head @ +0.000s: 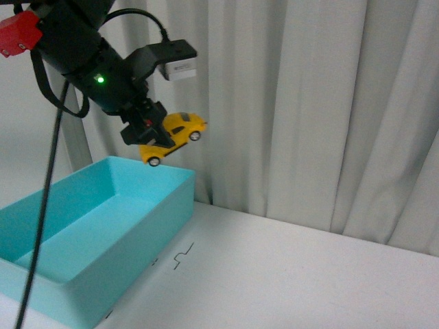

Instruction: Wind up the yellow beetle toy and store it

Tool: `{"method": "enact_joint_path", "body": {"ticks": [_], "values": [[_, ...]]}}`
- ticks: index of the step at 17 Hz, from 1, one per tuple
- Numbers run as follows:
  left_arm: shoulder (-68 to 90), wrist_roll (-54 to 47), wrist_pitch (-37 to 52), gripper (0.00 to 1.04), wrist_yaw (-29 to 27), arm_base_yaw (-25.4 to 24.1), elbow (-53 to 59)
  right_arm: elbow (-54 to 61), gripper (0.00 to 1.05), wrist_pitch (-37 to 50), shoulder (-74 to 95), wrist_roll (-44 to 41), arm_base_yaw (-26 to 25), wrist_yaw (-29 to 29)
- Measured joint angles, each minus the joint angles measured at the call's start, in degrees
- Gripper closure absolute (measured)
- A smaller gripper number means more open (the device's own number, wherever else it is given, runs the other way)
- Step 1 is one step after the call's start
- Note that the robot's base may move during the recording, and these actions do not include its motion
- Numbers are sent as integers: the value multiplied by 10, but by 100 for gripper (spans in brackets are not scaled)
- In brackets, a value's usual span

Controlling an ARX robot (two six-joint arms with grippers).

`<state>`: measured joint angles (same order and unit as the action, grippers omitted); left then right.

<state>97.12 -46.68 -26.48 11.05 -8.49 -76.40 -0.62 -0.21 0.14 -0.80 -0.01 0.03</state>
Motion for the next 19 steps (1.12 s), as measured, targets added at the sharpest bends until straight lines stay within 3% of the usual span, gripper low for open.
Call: {"method": "enact_joint_path", "body": {"ticks": [4,7,13,19], "values": [[45,110,7,66,-48,-81,11,0,7,0,0,0,0,0],[94,171,18,66,-116,-108,26,0,7,0,0,0,0,0],[175,229,86,66,-176,-102,15,0,7,0,0,0,0,0],[233,223,128,67,-211,-115,11,0,7,0,0,0,0,0]]}}
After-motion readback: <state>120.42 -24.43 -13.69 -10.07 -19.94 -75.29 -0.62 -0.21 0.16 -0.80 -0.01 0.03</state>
